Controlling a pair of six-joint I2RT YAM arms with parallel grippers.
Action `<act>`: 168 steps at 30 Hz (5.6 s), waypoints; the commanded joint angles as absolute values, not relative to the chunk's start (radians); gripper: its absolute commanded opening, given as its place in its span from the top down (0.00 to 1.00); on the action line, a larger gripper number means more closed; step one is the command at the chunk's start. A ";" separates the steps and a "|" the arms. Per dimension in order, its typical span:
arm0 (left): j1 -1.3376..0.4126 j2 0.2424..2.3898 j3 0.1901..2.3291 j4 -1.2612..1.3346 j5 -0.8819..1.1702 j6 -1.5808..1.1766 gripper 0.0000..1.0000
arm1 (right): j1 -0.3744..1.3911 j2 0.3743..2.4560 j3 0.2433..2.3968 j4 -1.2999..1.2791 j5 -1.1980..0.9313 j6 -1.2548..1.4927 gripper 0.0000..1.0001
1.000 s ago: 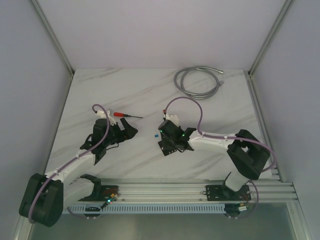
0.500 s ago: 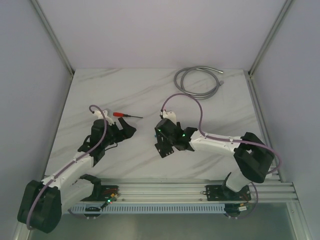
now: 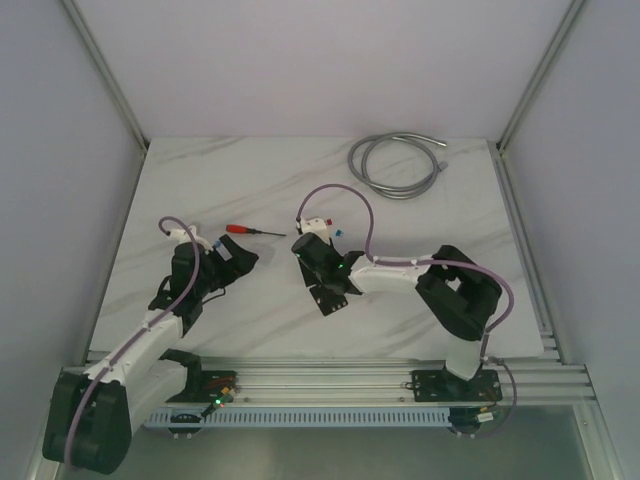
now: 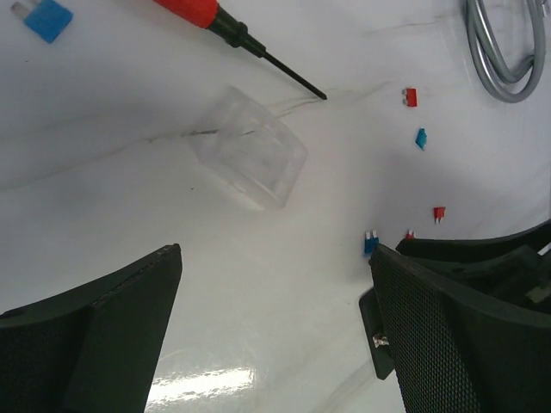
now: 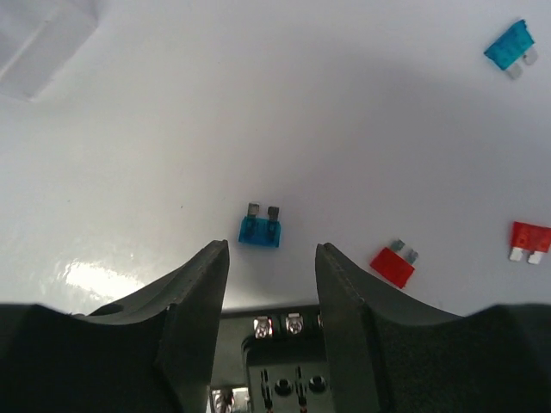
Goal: Snap on the fuse box
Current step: Move the fuse box base at the center of the board, then pick up the fuse from the center of the board.
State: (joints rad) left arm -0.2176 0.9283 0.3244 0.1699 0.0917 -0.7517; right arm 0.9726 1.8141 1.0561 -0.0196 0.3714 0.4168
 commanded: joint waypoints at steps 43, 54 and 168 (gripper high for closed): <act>-0.188 0.963 0.335 0.189 0.220 -0.788 0.00 | 0.988 1.905 1.134 -0.130 0.373 0.460 0.63; -0.191 0.970 0.335 0.196 0.239 -0.792 0.03 | 0.986 1.916 1.135 -0.125 0.383 0.456 0.72; -0.788 1.131 0.357 1.108 -0.077 -1.323 1.00 | 0.813 1.230 0.385 1.242 -0.111 0.954 0.64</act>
